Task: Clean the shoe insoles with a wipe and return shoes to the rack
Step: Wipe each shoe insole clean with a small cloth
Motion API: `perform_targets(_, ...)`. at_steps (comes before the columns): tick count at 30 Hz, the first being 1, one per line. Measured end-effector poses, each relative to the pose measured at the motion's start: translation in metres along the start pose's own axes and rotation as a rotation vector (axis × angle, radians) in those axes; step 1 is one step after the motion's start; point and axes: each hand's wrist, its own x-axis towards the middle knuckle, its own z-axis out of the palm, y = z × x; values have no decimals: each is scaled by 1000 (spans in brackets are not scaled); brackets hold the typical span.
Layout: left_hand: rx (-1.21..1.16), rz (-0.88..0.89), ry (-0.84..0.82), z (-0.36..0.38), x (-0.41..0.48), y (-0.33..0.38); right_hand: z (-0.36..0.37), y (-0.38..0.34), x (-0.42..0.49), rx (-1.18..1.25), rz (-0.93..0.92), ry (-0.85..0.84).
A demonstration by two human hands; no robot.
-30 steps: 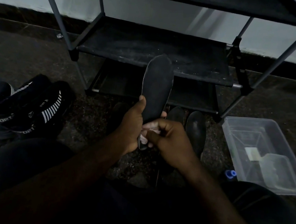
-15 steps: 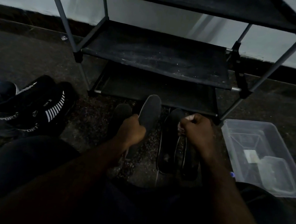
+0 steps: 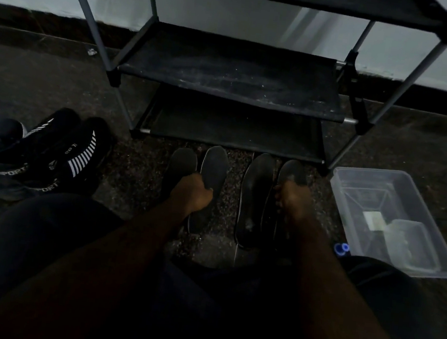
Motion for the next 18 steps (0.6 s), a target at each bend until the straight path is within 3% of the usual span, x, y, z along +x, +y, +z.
perform_targets(4, 130, 13, 39, 1, -2, 1, 10, 14, 1, -377, -23, 50)
perform_targets(8, 134, 22, 44, 3, -2, 3, 16, 18, -6, -555, -82, 25)
perform_targets(15, -88, 93, -95, 10, -3, 7, 18, 22, 5, -628, -142, -31)
perform_targets(18, -111, 107, -123, 10, -3, 8, 16, 14, 2, -420, -74, -71)
